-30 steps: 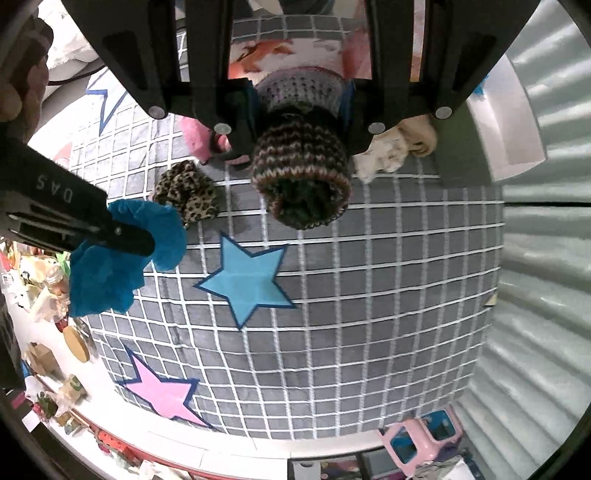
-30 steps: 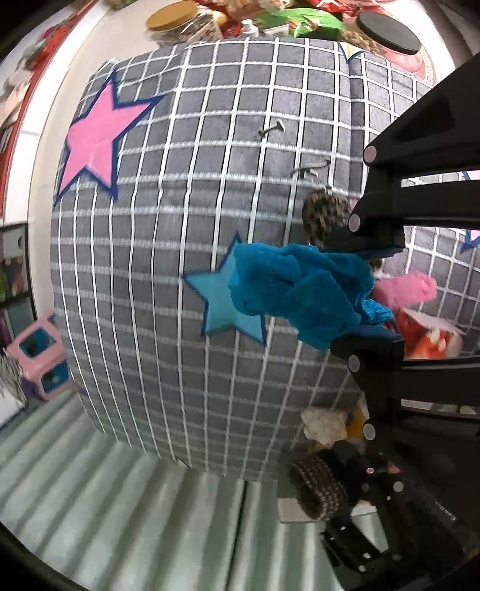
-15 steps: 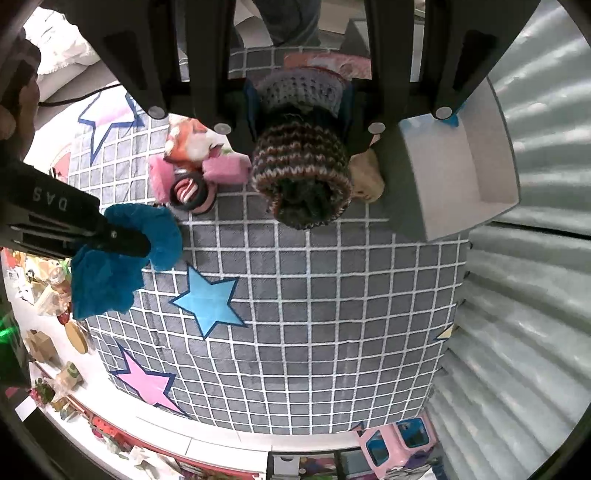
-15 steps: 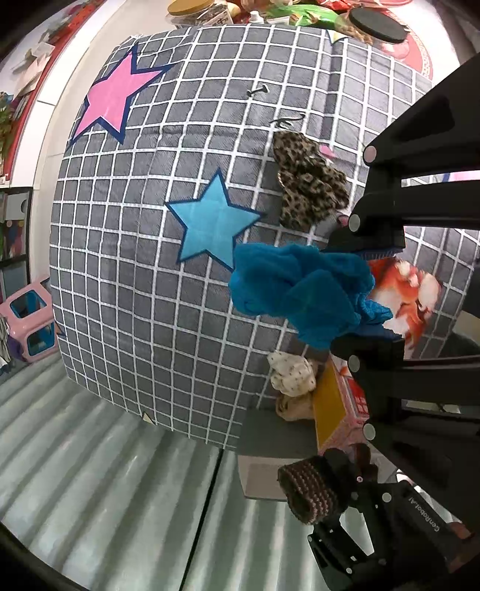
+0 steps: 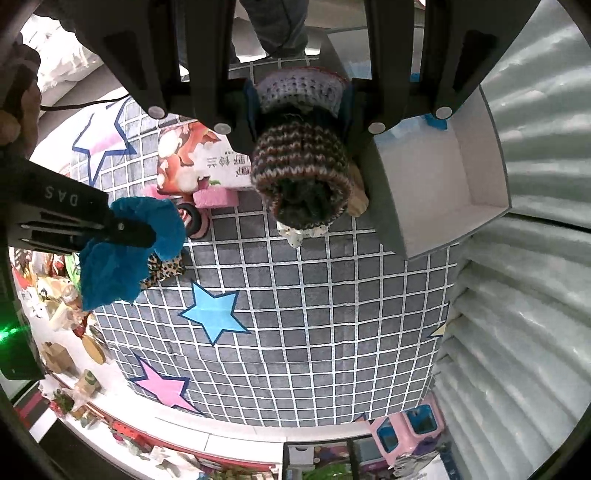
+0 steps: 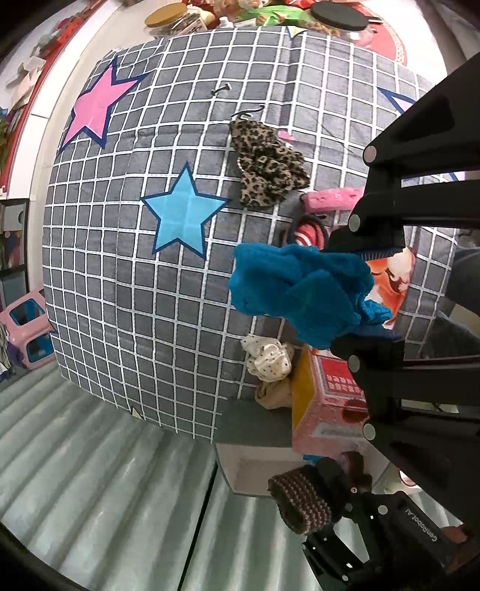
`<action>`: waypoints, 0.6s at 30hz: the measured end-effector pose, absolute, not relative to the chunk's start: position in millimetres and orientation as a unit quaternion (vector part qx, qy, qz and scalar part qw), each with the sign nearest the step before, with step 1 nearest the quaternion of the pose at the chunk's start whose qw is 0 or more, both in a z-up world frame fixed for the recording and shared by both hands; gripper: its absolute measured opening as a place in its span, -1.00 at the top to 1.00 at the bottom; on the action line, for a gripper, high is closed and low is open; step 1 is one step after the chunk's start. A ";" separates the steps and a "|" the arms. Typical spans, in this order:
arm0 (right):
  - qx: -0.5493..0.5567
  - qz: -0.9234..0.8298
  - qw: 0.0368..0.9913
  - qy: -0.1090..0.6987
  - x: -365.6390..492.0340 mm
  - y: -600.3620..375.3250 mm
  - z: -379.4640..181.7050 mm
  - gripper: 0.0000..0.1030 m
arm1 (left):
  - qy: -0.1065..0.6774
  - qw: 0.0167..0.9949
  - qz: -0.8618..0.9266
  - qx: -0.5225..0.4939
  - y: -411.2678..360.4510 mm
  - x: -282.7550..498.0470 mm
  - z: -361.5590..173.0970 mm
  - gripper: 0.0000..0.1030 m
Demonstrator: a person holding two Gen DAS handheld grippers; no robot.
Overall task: Organize soft objects
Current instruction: 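Lift and carry the beanie and blue cloth with both tools over the white box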
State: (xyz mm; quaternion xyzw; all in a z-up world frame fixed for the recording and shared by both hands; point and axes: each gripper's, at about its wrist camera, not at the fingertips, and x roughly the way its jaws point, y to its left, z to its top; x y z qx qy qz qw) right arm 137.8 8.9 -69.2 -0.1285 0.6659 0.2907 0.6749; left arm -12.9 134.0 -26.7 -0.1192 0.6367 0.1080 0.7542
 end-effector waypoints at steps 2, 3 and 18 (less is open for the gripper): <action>-0.128 0.288 0.677 0.665 131.4 8.0 -67.5 0.42 | 0.632 0.759 0.104 -0.118 132.0 -19.2 -24.5 0.29; -0.128 0.286 0.679 0.664 127.5 7.2 -66.6 0.42 | 0.630 0.760 0.102 -0.118 130.9 -22.1 -23.7 0.29; -0.119 0.264 0.689 0.665 67.4 -4.6 -63.9 0.42 | 0.624 0.770 0.074 -0.113 122.5 -74.7 -21.9 0.29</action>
